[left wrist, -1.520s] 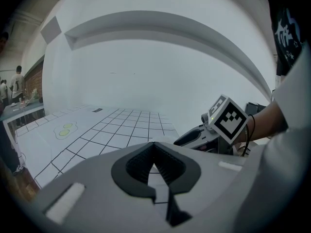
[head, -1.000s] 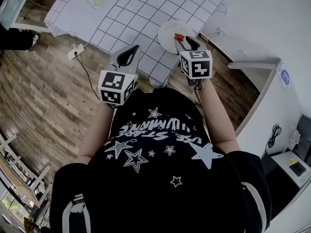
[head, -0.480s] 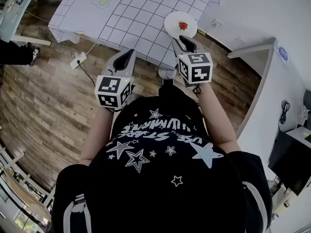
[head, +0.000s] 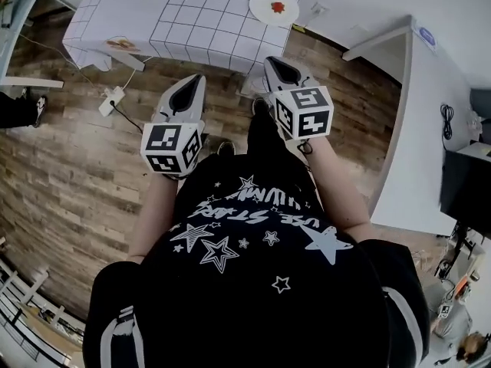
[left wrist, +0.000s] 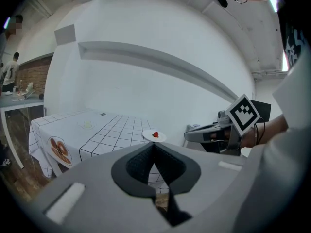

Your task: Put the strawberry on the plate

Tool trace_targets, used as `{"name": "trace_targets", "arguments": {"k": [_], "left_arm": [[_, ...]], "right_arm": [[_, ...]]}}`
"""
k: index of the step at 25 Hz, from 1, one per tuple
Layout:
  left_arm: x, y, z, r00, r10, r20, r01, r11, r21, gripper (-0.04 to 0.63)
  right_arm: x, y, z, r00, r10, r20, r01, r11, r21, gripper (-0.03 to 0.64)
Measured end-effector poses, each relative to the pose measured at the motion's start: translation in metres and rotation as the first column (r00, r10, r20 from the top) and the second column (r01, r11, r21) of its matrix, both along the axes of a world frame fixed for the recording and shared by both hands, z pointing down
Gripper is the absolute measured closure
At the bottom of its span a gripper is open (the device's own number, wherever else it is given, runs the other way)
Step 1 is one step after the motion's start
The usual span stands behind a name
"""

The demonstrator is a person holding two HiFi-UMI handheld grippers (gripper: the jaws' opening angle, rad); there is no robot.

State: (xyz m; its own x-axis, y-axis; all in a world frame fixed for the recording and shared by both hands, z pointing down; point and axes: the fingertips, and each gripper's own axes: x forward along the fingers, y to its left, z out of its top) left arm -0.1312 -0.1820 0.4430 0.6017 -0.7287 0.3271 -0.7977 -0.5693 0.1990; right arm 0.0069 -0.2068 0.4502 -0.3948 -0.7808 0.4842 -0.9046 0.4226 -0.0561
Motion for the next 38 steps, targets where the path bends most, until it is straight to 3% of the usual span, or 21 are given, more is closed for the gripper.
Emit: {"name": "trace_targets", "arguments": {"k": [7,15,22,29,35,38], "left_arm": [[0.001,0.028,0.005,0.996,0.086,-0.013,-0.086,0.996,-0.002,0.586],[0.012,0.053,-0.011,0.996,0.09,-0.01,-0.09,0.996,0.022,0.586],[0.02,0.091,-0.024,1.0,0.024,0.005,-0.024,0.999,0.045,0.586],[0.031,0.161,-0.027,0.998,-0.062,0.02,0.061,0.997,0.049,0.586],[-0.02,0.211,-0.047,0.992,-0.122,0.016,0.122,0.992,0.033,0.586],[-0.015,0.25,-0.052,0.988,-0.149,0.025,0.148,0.988,0.047,0.586]], "right_arm": [[0.013,0.05,-0.004,0.995,0.094,-0.023,-0.094,0.996,0.006,0.603],[0.016,0.074,-0.017,0.997,0.07,-0.009,-0.07,0.997,0.012,0.603],[0.004,0.115,-0.022,0.998,-0.067,-0.007,0.067,0.998,0.006,0.603],[0.016,0.159,-0.024,0.99,-0.143,-0.001,0.143,0.99,0.017,0.603],[-0.028,0.209,-0.046,0.981,-0.194,-0.011,0.194,0.981,0.003,0.603],[-0.022,0.244,-0.047,0.974,-0.224,-0.009,0.224,0.974,0.009,0.603]]}}
